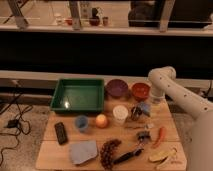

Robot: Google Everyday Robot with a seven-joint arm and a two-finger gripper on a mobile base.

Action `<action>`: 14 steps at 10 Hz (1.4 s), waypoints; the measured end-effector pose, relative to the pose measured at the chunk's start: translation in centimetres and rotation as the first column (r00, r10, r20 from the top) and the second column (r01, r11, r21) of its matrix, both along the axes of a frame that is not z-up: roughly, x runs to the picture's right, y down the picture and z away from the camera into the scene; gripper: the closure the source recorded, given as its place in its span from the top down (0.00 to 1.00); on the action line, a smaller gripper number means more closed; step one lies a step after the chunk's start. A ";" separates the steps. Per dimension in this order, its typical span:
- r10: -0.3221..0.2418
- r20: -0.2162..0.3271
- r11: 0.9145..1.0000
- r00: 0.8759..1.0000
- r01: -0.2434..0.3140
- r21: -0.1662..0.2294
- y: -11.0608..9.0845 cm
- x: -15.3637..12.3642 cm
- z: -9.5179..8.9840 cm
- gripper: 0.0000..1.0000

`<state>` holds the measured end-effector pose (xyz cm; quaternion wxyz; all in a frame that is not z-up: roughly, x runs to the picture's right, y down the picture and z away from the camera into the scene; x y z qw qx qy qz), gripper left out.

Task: Place sponge in plastic cup

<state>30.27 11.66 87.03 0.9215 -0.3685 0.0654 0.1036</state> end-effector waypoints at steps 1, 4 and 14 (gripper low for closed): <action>0.003 -0.006 1.000 1.000 -0.003 -0.001 0.2 0.3 0.3 0.80; 0.008 -0.022 1.000 1.000 -0.008 -0.007 0.6 1.0 1.7 0.80; -0.023 -0.008 0.998 1.000 0.022 -0.059 3.1 0.1 3.0 0.80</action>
